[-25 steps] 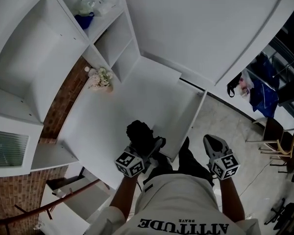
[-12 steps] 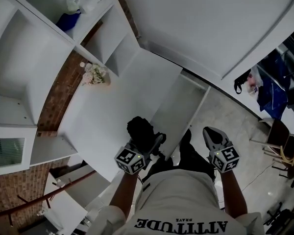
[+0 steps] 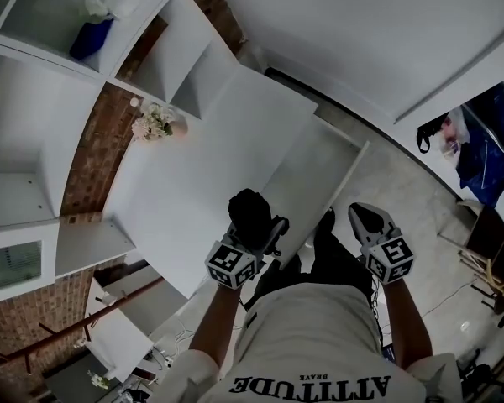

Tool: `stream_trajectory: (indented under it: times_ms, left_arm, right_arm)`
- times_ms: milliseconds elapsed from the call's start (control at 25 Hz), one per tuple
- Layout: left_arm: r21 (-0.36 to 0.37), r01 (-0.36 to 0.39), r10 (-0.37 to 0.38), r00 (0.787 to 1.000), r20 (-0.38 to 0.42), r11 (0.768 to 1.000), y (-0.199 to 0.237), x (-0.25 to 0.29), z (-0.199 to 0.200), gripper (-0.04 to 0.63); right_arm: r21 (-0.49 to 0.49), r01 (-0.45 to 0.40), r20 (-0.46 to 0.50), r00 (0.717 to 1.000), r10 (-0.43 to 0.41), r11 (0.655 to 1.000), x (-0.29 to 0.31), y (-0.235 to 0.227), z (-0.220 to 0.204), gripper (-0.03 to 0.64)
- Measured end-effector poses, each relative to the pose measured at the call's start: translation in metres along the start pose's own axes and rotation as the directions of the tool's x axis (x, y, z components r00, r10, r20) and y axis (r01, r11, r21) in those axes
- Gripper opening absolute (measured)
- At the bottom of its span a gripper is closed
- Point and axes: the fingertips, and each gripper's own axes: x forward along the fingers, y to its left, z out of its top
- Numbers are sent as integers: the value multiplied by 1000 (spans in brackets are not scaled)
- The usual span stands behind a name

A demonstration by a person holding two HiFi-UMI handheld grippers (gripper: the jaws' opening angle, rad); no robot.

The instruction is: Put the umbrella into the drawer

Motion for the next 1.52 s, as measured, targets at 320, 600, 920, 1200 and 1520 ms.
stream_trajectory:
  times_ms: [320, 600, 920, 1200, 1520]
  left_arm:
    - [-37, -44, 40, 994, -104, 998, 20, 55, -36, 230]
    - [-57, -85, 69, 970, -235, 995, 42, 106, -88, 229]
    - [-63, -117, 89, 938, -335, 991, 66, 154, -127, 229]
    - [11, -144, 134, 883, -449, 989, 87, 190, -168, 230]
    - [52, -211, 206, 824, -528, 976, 121, 231, -214, 230]
  right_arm:
    - [21, -56, -69, 996, 57, 998, 34, -28, -15, 37]
    - [56, -77, -105, 991, 83, 995, 56, -50, -25, 37]
    - [92, -56, -154, 986, 70, 994, 74, -84, -49, 37]
    - [155, -55, -152, 985, 79, 986, 89, -99, -69, 37]
    - [197, -57, -166, 982, 90, 979, 94, -107, -88, 37]
